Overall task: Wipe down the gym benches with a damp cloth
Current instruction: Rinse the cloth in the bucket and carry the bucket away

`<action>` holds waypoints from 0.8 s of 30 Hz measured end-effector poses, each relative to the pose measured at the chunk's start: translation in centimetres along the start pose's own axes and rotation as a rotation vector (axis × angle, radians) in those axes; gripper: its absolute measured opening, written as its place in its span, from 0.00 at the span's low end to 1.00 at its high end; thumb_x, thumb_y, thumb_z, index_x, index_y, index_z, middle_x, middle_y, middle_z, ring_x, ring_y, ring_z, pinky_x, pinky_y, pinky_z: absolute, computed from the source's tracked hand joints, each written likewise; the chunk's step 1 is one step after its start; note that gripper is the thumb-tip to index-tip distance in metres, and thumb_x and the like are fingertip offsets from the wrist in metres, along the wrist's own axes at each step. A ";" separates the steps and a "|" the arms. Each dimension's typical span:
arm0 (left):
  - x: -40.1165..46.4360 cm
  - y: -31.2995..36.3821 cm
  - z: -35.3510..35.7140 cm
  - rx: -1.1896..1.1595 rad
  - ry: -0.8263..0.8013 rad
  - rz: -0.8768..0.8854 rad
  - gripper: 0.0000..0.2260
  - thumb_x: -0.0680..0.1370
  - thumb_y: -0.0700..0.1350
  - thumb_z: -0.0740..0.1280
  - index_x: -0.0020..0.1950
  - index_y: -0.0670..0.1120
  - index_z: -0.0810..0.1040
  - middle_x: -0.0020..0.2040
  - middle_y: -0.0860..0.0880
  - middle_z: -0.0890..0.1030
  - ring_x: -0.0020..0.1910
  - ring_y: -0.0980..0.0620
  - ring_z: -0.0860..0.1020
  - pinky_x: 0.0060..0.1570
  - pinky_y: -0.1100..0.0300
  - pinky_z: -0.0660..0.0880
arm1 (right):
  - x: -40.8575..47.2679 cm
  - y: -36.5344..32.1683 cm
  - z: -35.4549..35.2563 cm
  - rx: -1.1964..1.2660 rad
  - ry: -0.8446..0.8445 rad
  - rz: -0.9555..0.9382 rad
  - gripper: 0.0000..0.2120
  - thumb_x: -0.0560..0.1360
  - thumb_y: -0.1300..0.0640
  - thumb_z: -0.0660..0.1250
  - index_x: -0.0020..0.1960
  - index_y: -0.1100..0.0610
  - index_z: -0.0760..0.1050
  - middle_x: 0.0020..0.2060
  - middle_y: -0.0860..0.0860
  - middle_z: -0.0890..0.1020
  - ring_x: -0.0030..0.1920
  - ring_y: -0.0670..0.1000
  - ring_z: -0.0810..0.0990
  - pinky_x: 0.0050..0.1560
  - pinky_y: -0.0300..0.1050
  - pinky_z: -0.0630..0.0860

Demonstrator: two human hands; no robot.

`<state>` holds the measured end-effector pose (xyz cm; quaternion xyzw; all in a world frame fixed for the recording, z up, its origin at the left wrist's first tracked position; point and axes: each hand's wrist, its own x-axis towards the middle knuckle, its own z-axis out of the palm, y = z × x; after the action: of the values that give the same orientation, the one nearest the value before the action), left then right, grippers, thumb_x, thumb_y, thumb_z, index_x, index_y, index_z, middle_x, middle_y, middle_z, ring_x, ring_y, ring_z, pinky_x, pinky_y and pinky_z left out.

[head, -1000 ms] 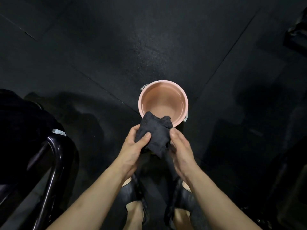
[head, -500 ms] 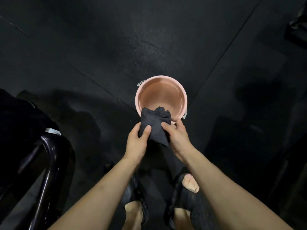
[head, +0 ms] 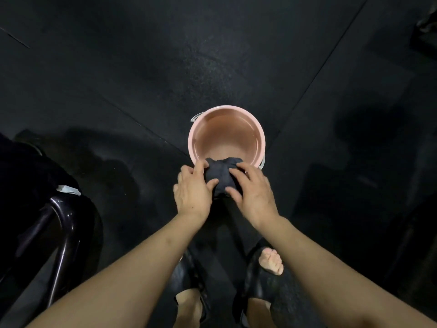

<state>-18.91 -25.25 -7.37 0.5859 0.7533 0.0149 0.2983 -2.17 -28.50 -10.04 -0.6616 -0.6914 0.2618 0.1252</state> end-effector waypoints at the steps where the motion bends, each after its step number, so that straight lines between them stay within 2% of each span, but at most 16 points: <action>1: 0.1 -0.3 0.1 0.098 0.044 0.100 0.17 0.78 0.53 0.71 0.65 0.58 0.70 0.58 0.49 0.72 0.58 0.45 0.73 0.57 0.46 0.73 | -0.2 0.6 0.0 -0.028 -0.066 -0.056 0.29 0.75 0.52 0.77 0.73 0.58 0.75 0.73 0.55 0.74 0.71 0.59 0.74 0.68 0.57 0.74; 4: 0.9 -1.6 0.6 0.259 0.068 0.476 0.20 0.77 0.49 0.73 0.69 0.54 0.76 0.70 0.48 0.73 0.68 0.44 0.71 0.60 0.47 0.72 | -0.3 2.3 0.1 -0.023 -0.105 -0.109 0.32 0.74 0.58 0.79 0.75 0.59 0.73 0.76 0.56 0.72 0.72 0.61 0.75 0.69 0.58 0.76; 6: 1.6 -2.5 1.2 0.315 0.031 0.610 0.22 0.76 0.50 0.74 0.70 0.51 0.77 0.72 0.49 0.75 0.69 0.46 0.74 0.61 0.48 0.71 | 0.1 2.9 0.3 -0.017 -0.069 -0.140 0.31 0.72 0.61 0.80 0.72 0.59 0.75 0.73 0.58 0.75 0.69 0.61 0.77 0.67 0.59 0.78; 10: 2.4 -3.3 1.6 0.335 0.014 0.638 0.23 0.76 0.53 0.74 0.70 0.52 0.78 0.70 0.51 0.78 0.67 0.48 0.77 0.59 0.50 0.72 | 1.0 3.0 1.0 -0.058 -0.039 -0.202 0.22 0.72 0.61 0.77 0.65 0.59 0.78 0.64 0.58 0.79 0.60 0.61 0.79 0.58 0.60 0.80; 12: 2.4 -3.4 1.9 0.337 0.019 0.630 0.22 0.76 0.54 0.73 0.70 0.52 0.78 0.70 0.51 0.79 0.66 0.49 0.77 0.59 0.50 0.70 | 1.0 3.3 1.6 -0.078 -0.010 -0.222 0.21 0.71 0.62 0.77 0.63 0.60 0.79 0.61 0.58 0.79 0.57 0.62 0.79 0.56 0.60 0.79; 15: 2.1 -3.3 2.5 0.347 0.021 0.594 0.21 0.77 0.53 0.71 0.69 0.52 0.78 0.71 0.51 0.77 0.67 0.49 0.75 0.57 0.52 0.63 | 1.0 3.6 2.0 -0.069 0.012 -0.237 0.25 0.68 0.64 0.80 0.63 0.61 0.79 0.62 0.60 0.80 0.58 0.63 0.80 0.58 0.59 0.79; 17: 2.0 -3.2 2.5 0.333 0.015 0.580 0.21 0.77 0.52 0.71 0.69 0.51 0.77 0.71 0.50 0.77 0.67 0.48 0.75 0.57 0.52 0.61 | 0.9 4.0 1.7 -0.047 -0.015 -0.243 0.27 0.68 0.62 0.81 0.65 0.61 0.78 0.63 0.60 0.78 0.61 0.62 0.78 0.61 0.60 0.79; 21: 1.1 -3.7 2.3 0.307 0.056 0.619 0.22 0.76 0.50 0.74 0.70 0.50 0.77 0.71 0.50 0.77 0.68 0.48 0.75 0.60 0.49 0.66 | 0.2 4.6 0.9 -0.029 -0.013 -0.292 0.23 0.76 0.49 0.76 0.67 0.60 0.79 0.66 0.59 0.78 0.64 0.61 0.78 0.65 0.58 0.76; 24: 0.7 -4.2 2.3 0.273 0.078 0.604 0.22 0.76 0.53 0.74 0.70 0.51 0.79 0.71 0.52 0.78 0.68 0.50 0.76 0.62 0.50 0.65 | -0.1 4.4 1.2 -0.018 0.031 -0.271 0.22 0.80 0.48 0.70 0.68 0.59 0.79 0.65 0.57 0.80 0.63 0.59 0.79 0.65 0.57 0.76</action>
<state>-21.56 -26.68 -11.13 0.8162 0.5516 0.0242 0.1700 0.93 -28.84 -13.31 -0.5674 -0.7746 0.2262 0.1641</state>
